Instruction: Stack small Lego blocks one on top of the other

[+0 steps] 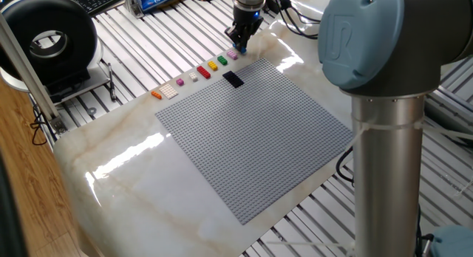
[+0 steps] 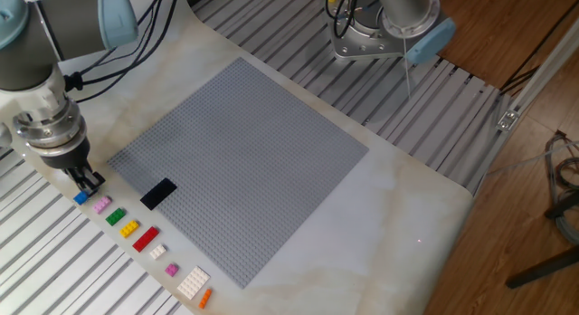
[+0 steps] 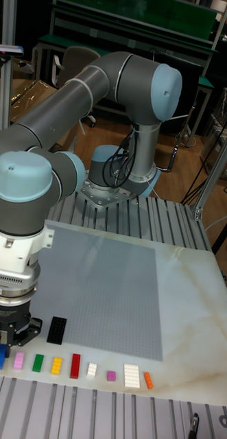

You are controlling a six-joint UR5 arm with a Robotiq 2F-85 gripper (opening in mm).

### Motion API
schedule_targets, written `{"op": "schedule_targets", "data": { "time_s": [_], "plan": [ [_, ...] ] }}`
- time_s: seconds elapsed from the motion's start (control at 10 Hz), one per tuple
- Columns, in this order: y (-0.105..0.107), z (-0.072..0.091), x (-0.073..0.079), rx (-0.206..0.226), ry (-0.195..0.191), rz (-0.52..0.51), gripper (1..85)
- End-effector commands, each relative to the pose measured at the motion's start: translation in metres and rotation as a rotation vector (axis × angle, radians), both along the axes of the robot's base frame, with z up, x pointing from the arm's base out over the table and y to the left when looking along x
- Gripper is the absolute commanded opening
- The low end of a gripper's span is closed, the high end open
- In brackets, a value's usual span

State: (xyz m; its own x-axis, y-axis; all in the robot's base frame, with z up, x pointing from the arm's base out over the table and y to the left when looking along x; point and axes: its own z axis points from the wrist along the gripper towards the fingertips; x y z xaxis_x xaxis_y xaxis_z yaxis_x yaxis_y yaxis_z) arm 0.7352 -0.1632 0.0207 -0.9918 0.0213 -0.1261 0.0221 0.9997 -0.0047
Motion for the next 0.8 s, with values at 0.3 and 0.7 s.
{"op": "schedule_targets", "data": {
  "time_s": [0.3, 0.7],
  "plan": [
    [0.042, 0.028, -0.019, 0.049, 0.001, -0.069, 1.0],
    [0.075, 0.030, -0.035, 0.046, 0.005, -0.131, 1.0]
  ]
}}
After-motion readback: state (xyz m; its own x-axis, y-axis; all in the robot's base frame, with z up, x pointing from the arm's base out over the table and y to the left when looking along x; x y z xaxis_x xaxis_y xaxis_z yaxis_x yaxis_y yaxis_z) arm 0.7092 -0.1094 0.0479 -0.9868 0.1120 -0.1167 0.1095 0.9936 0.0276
